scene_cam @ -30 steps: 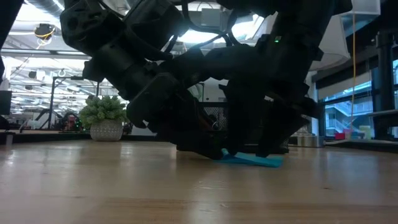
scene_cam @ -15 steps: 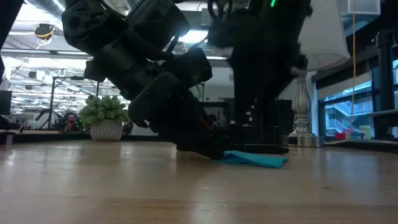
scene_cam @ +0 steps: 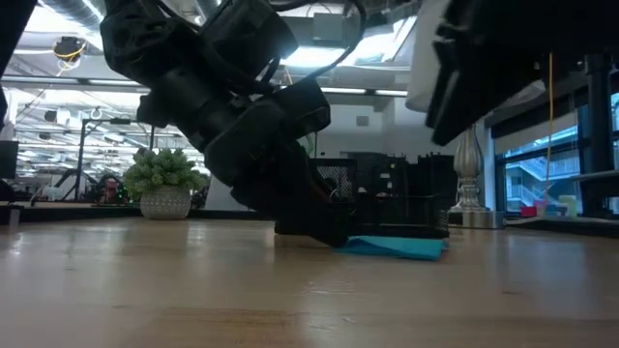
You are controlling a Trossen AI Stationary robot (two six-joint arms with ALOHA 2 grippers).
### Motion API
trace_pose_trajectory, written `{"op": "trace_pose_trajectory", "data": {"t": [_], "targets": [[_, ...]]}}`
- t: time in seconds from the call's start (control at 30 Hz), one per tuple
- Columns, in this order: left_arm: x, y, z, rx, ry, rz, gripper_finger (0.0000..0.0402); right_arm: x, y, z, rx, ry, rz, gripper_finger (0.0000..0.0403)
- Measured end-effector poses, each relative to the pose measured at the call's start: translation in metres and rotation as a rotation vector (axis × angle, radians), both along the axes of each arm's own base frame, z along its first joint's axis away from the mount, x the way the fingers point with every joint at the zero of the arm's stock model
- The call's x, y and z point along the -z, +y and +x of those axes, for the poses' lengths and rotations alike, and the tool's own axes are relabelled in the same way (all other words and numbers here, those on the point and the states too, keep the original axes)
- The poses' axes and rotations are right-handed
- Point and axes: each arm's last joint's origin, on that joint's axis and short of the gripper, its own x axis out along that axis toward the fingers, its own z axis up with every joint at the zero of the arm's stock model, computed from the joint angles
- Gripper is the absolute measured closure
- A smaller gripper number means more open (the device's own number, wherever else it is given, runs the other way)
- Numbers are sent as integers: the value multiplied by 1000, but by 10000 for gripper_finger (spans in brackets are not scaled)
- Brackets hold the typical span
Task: Pick and place office supplies into organizer
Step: Put the blue sticky notes into the black organizer
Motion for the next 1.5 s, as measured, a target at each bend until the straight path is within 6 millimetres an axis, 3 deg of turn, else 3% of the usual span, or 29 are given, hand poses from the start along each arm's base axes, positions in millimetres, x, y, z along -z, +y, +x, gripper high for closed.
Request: {"op": "trace_pose_trajectory", "data": {"t": [0.13,0.33,0.6,0.8,1.23,1.5], "targets": [[0,-8,-2,-17,10,-32,286,11,15,-25,-79,-59,2,128],[0,-15,-4,-61,23,-110,286,53,43,-51,-265,-113,14,128],[0,-21,-6,-55,27,-124,290,86,35,-67,-314,-107,0,128],[1,-22,-7,-1,21,-77,314,90,26,-64,-354,-74,-39,128],[-2,-23,-5,40,-23,-48,344,92,8,-35,-450,-79,-81,128],[-2,-23,-4,36,-24,-45,352,98,9,-27,-488,-101,-109,128]]}}
